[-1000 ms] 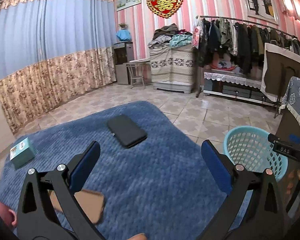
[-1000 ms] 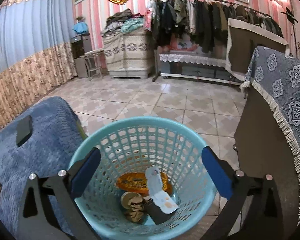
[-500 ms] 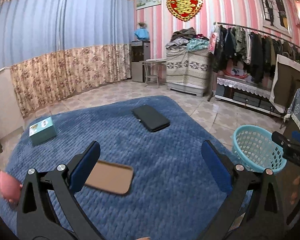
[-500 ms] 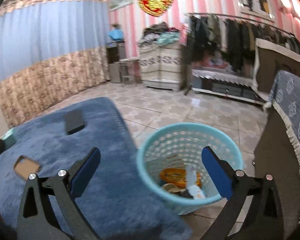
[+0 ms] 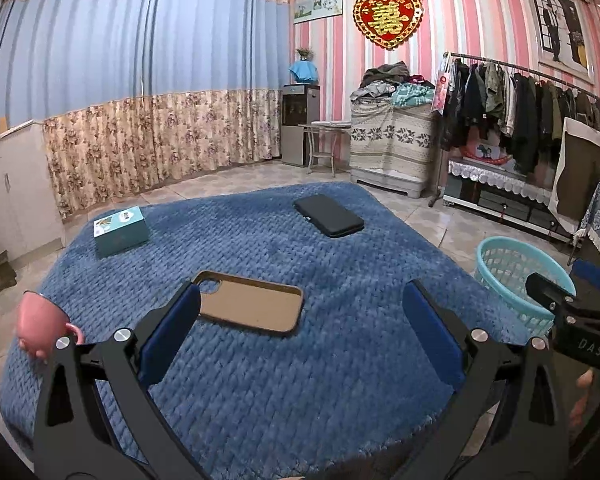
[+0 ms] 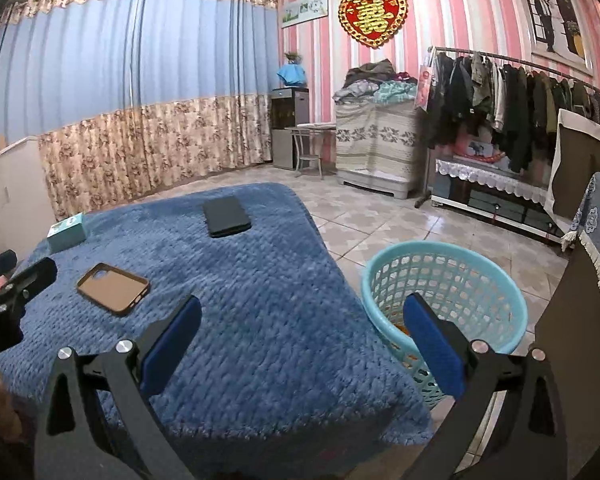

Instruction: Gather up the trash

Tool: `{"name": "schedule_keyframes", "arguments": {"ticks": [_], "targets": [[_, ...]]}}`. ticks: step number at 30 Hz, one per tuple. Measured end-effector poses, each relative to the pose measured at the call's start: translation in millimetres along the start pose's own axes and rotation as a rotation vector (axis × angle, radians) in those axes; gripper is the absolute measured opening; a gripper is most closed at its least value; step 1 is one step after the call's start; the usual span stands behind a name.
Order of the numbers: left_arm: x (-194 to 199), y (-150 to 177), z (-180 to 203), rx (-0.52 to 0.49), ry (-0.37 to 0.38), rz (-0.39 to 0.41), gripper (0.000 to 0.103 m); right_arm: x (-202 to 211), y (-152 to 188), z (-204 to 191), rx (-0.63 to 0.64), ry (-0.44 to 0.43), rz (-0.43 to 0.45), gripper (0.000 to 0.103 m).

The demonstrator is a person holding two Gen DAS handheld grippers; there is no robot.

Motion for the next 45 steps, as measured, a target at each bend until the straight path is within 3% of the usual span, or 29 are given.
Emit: {"name": "schedule_keyframes", "arguments": {"ticks": [6, 19, 45], "targets": [[9.1, 0.2, 2.7, -0.007, 0.003, 0.040, 0.098, 5.6, 0.0, 3.5, -0.005, -0.002, 0.030, 0.099], [9.5, 3.1, 5.0, -0.010, 0.008, 0.040, 0.098, 13.8, -1.6, -2.5, 0.029, -0.028, 0.092, 0.099], [13.8, 3.0, 4.2, -0.028, -0.013, 0.068, 0.098, 12.8, -1.1, -0.7, 0.020, -0.029, 0.103, 0.099]]}}
Point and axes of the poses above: each gripper's, at about its wrist camera, not at the fingertips, and x roughly against the way its jaws point, z to its right, y to its underside, the point moved 3 cm from there along -x, roughly the way its jaws point, and after that the axes turned 2 degrees about x, right-handed, at the moved point
